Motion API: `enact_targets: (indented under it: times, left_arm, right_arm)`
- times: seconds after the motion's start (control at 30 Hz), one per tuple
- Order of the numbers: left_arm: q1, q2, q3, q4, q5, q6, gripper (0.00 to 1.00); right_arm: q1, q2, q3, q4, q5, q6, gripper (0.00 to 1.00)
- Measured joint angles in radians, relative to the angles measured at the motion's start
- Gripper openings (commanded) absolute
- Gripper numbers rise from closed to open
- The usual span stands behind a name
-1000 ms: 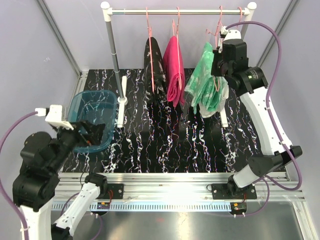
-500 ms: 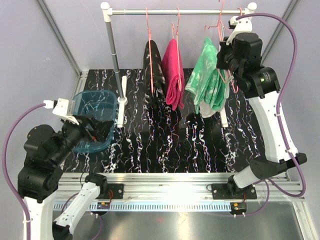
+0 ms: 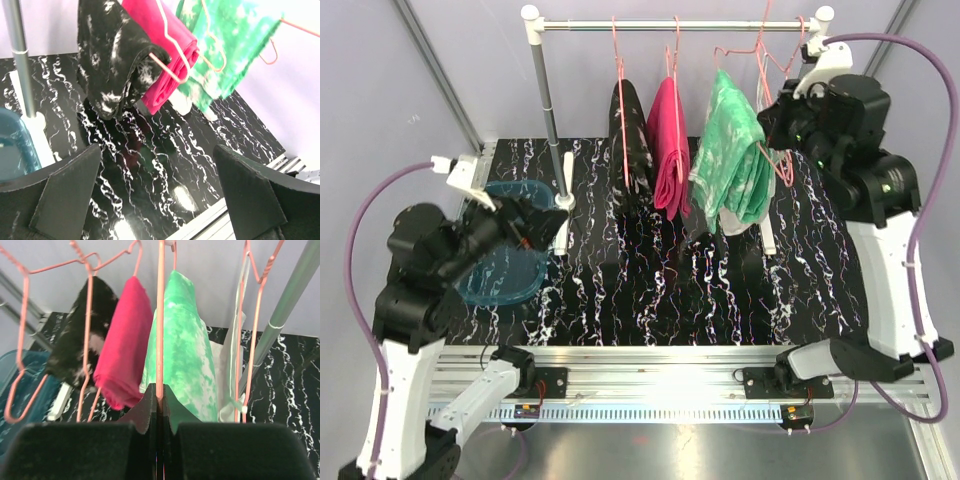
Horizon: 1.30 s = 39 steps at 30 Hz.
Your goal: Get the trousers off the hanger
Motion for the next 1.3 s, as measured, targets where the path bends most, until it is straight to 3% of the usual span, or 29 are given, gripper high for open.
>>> enact_targets:
  times: [0.17,0.5,0.63,0.77,1.13,1.23,1.3]
  left_arm:
    - [-0.17,0.139,0.092,0.035,-0.114,0.005,0.99]
    - [-0.946,0.402,0.315,0.085,-0.745,0.15,0.99]
    - [-1.131,0.525,0.364,0.172,-0.893,0.225,0.99]
    - [-1.199,0.655,0.385,0.278,-0.933,0.268,0.99]
    - [-1.203,0.829,0.388,0.543,-0.988,0.338,0.95]
    - [-1.2,0.876,0.433,0.57,-0.999,0.361,0.91]
    - [-1.197,0.913,0.475,0.578,-0.999,0.371,0.83]
  right_arm:
    - [0.0,-0.132,-0.074,-0.029,-0.062,0.025,0.0]
    - [0.0,-0.369,-0.249,-0.041,-0.182,0.106,0.0]
    - [0.0,-0.412,-0.279,-0.071,-0.2,0.124,0.0]
    - [0.0,-0.438,-0.281,-0.107,-0.213,0.143,0.0]
    - [0.0,-0.499,-0.234,-0.2,-0.22,0.193,0.0]
    - [0.0,-0.506,-0.216,-0.22,-0.217,0.2,0.0]
    - [0.0,-0.51,-0.206,-0.226,-0.217,0.204,0.0]
